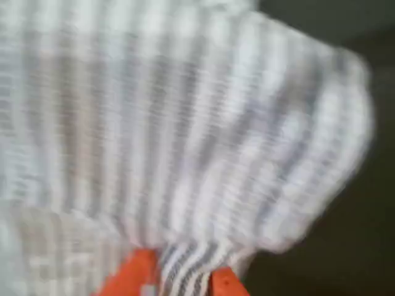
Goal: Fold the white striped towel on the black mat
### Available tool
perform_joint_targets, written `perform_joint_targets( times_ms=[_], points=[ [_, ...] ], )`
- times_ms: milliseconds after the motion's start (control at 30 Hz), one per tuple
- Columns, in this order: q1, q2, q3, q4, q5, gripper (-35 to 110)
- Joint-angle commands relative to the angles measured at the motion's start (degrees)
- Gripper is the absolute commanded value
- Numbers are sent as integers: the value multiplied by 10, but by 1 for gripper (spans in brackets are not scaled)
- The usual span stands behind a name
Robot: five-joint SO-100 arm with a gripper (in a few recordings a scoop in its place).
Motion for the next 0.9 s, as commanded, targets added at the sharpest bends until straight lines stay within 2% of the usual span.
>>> perform_joint_targets(
  times_ms=[0, 133, 400, 867],
  points=[
    [8, -23, 11, 4, -13, 0],
    [28, -7, 4, 44, -45, 0],
    [57, 40, -89, 202, -66, 0],
    [-11, -27, -332, 364, -21, 0]
  ],
)
